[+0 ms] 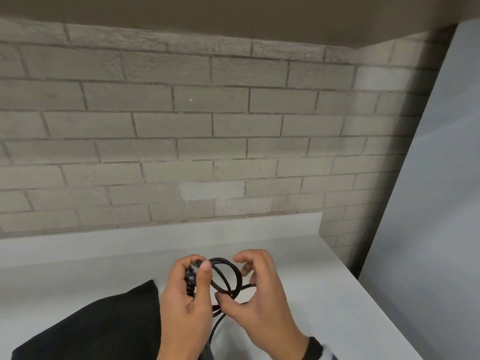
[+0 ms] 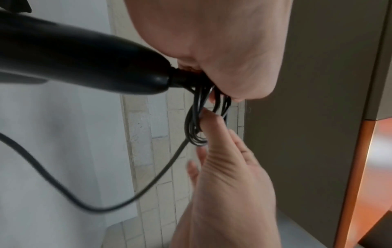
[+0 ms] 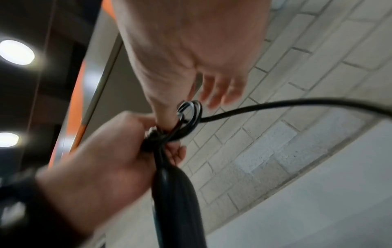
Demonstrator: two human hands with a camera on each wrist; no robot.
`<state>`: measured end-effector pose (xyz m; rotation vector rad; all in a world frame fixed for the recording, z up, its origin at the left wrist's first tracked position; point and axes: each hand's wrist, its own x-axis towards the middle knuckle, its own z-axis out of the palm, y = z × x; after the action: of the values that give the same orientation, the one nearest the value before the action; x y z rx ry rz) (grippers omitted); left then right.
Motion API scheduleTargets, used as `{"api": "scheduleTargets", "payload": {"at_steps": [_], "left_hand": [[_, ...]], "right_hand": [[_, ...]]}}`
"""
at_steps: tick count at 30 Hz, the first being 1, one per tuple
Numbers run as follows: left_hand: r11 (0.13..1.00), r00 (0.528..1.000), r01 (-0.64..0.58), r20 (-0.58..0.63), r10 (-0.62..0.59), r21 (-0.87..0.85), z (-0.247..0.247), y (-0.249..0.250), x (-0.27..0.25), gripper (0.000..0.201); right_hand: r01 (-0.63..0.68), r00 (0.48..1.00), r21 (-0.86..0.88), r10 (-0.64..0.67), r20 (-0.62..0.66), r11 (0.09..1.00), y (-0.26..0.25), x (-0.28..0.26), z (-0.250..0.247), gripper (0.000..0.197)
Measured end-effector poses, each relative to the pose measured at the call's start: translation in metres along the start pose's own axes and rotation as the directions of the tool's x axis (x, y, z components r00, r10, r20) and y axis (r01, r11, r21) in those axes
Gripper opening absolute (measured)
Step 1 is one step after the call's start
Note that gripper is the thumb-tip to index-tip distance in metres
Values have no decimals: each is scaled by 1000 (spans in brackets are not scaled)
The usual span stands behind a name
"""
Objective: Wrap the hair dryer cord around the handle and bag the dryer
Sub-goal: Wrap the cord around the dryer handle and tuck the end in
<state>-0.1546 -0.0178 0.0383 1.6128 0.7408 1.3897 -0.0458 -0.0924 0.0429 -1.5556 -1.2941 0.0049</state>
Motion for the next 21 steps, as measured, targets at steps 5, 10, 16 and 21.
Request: {"api": "scheduleTargets", "payload": {"at_steps": [5, 10, 16, 21], "left_hand": [[999, 999, -5, -54, 7, 50, 11, -1, -4, 6], [998, 994, -45, -102, 50, 52, 14, 5, -2, 6], [973, 969, -191, -134, 208, 129, 12, -4, 6, 19], [962, 959, -245, -114, 258, 121, 16, -11, 7, 29]], "right_hand": [[249, 912, -488, -372, -172, 837, 7, -14, 22, 11], [146, 968, -469, -223, -113, 871, -1, -16, 23, 14], [-227, 955, -131, 247, 166, 965, -22, -3, 3, 27], [-571, 773, 243, 413, 481, 784, -36, 20, -29, 40]]}}
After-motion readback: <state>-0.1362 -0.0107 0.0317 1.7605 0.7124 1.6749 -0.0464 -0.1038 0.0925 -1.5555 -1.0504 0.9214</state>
